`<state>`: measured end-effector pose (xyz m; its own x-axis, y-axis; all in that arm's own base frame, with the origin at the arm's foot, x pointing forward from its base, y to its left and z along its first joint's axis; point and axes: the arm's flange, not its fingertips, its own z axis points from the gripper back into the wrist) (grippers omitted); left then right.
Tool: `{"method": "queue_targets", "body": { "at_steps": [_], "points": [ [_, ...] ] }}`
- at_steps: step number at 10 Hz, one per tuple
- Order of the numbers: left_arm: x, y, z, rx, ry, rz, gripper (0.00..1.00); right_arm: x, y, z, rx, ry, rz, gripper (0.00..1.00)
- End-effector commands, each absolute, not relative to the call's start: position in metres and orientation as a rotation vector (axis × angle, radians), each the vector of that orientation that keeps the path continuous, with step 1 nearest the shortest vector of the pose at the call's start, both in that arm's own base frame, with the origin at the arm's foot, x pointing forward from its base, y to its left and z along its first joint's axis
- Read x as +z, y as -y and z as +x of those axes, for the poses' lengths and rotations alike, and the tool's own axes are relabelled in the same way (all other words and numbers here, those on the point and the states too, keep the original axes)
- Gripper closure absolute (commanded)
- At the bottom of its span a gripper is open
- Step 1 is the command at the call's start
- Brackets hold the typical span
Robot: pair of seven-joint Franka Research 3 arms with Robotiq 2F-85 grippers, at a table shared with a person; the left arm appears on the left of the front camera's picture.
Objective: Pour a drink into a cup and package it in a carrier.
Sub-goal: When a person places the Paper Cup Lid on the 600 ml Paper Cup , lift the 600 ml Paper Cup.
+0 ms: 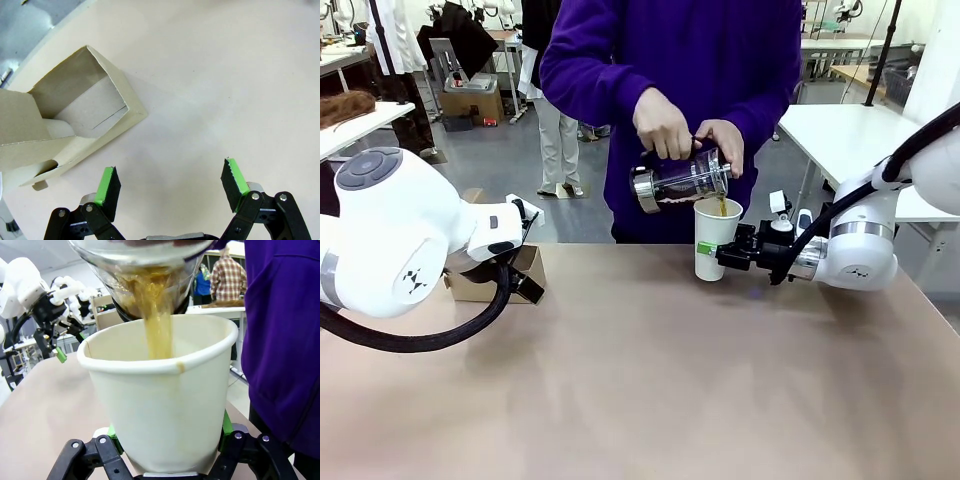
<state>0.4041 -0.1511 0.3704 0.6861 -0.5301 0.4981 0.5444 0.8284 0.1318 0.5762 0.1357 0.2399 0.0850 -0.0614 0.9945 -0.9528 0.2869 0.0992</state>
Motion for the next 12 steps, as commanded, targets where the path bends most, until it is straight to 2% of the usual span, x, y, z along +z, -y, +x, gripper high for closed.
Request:
{"method": "queue_targets", "body": {
  "at_steps": [1, 12],
  "points": [
    [0.3706, 0.1511, 0.4037, -0.602, 0.55, -0.029, 0.0, 0.2428, -0.1376, 0.5765, 0.908, 1.301, 1.064, 0.19],
    [0.3706, 0.1511, 0.4037, -0.602, 0.55, -0.029, 0.0, 0.2428, -0.1376, 0.5765, 0.908, 1.301, 1.064, 0.19]
  ]
}}
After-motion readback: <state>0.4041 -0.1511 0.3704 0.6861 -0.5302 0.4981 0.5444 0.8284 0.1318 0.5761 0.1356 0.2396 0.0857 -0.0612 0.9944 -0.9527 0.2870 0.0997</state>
